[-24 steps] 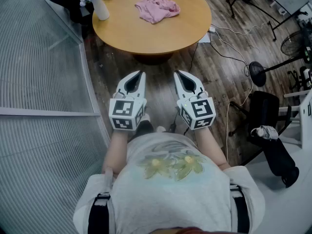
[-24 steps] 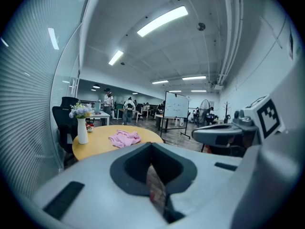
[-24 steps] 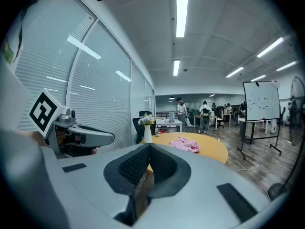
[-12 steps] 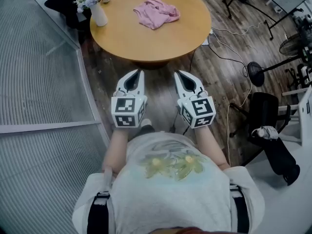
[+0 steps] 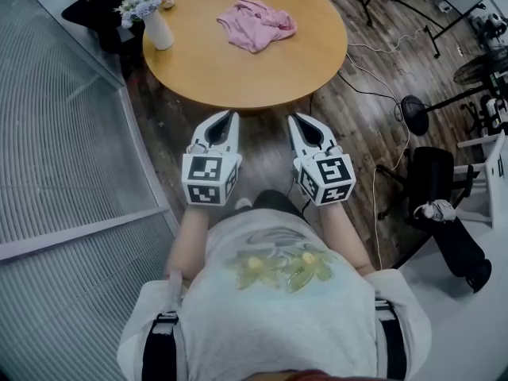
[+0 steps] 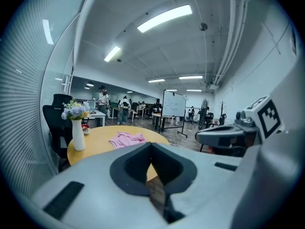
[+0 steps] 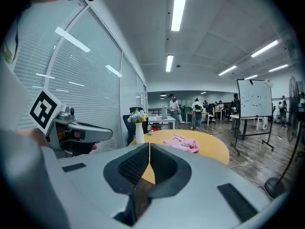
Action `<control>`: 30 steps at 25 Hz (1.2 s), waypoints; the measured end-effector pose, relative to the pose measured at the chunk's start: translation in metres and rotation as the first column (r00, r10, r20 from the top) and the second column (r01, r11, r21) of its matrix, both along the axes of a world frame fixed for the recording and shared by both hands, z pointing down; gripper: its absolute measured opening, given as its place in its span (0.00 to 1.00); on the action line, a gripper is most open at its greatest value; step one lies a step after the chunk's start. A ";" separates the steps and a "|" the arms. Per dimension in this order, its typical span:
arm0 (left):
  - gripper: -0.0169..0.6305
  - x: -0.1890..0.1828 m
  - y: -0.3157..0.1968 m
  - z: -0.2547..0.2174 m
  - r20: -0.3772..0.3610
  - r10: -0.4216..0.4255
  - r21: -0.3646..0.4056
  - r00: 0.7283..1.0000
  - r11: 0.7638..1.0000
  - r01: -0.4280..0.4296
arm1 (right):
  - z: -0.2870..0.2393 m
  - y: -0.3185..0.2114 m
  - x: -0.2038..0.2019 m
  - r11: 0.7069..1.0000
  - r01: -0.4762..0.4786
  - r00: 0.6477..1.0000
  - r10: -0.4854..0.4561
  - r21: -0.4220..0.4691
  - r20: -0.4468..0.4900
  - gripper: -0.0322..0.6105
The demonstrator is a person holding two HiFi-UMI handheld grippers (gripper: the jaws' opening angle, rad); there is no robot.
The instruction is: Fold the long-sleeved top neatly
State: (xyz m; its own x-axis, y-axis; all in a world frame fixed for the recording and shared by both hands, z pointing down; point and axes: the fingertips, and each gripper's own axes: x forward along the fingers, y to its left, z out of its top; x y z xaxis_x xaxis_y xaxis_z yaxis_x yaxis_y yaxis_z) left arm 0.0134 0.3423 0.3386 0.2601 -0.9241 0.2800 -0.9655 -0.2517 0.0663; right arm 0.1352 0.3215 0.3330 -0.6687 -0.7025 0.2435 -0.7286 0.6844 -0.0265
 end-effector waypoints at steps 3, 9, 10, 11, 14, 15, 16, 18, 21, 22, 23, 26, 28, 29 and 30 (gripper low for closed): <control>0.05 -0.004 -0.009 -0.002 -0.029 0.019 0.013 0.999 1.000 -0.019 | -0.003 -0.006 -0.007 1.000 0.005 1.000 -0.005 0.007 0.001 0.09; 0.42 -0.010 -0.027 -0.003 -0.056 0.038 0.022 0.998 0.999 -0.036 | 0.001 -0.025 -0.016 0.999 0.023 0.994 -0.019 0.033 -0.109 0.40; 0.42 -0.012 -0.031 -0.002 -0.055 0.035 0.018 0.998 0.999 -0.034 | 0.001 -0.029 -0.016 0.999 0.022 0.993 -0.017 0.035 -0.113 0.41; 0.42 -0.014 -0.035 0.001 -0.056 0.032 0.011 0.998 0.999 -0.031 | 0.001 -0.033 -0.016 0.999 0.021 0.993 -0.017 0.034 -0.114 0.41; 0.42 -0.020 -0.047 0.009 -0.066 0.022 -0.014 0.998 1.000 -0.023 | 0.006 -0.051 -0.017 1.000 0.023 0.993 -0.020 0.021 -0.114 0.42; 0.42 -0.021 -0.052 0.011 -0.067 0.019 -0.020 0.998 1.000 -0.021 | 0.007 -0.057 -0.017 1.000 0.024 0.993 -0.021 0.018 -0.115 0.42; 0.42 -0.022 -0.057 0.013 -0.067 0.016 -0.027 0.998 0.999 -0.018 | 0.008 -0.064 -0.017 1.000 0.025 0.993 -0.023 0.014 -0.114 0.42; 0.42 -0.025 -0.069 0.019 -0.071 0.006 -0.044 0.997 0.999 -0.009 | 0.013 -0.079 -0.017 0.999 0.031 0.993 -0.031 0.004 -0.115 0.42; 0.42 -0.030 -0.088 0.026 -0.090 -0.020 -0.072 0.996 0.997 0.013 | 0.020 -0.102 -0.019 0.998 0.054 0.990 -0.056 -0.018 -0.126 0.42; 0.42 -0.032 -0.095 0.028 -0.093 -0.028 -0.083 0.995 0.996 0.021 | 0.021 -0.111 -0.019 0.998 0.061 0.990 -0.063 -0.024 -0.128 0.42; 0.42 -0.034 -0.102 0.030 -0.094 -0.036 -0.092 0.995 0.995 0.028 | 0.022 -0.120 -0.020 0.997 0.065 0.989 -0.069 -0.029 -0.128 0.42; 0.42 -0.040 -0.122 0.037 -0.110 -0.063 -0.118 0.992 0.992 0.050 | 0.027 -0.148 -0.021 0.996 0.076 0.988 -0.081 -0.042 -0.129 0.42; 0.42 -0.044 -0.136 0.043 -0.140 -0.090 -0.141 0.986 0.987 0.070 | 0.029 -0.165 -0.022 0.995 0.087 0.988 -0.092 -0.048 -0.128 0.42; 0.42 -0.046 -0.144 0.046 -0.159 -0.106 -0.154 0.982 0.985 0.081 | 0.030 -0.174 -0.023 0.994 0.093 0.987 -0.099 -0.050 -0.126 0.42; 0.42 -0.049 -0.152 0.049 -0.177 -0.122 -0.166 0.977 0.982 0.092 | 0.031 -0.183 -0.023 0.994 0.099 0.987 -0.105 -0.053 -0.125 0.42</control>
State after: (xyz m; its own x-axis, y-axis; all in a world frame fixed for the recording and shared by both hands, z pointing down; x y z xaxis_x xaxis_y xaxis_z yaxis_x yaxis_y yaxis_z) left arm -0.0351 0.1908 0.3873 0.2229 -0.8983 0.3787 -0.9535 -0.1201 0.2765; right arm 0.1120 0.1384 0.3638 -0.6978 -0.6179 0.3624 -0.6543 0.7557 0.0284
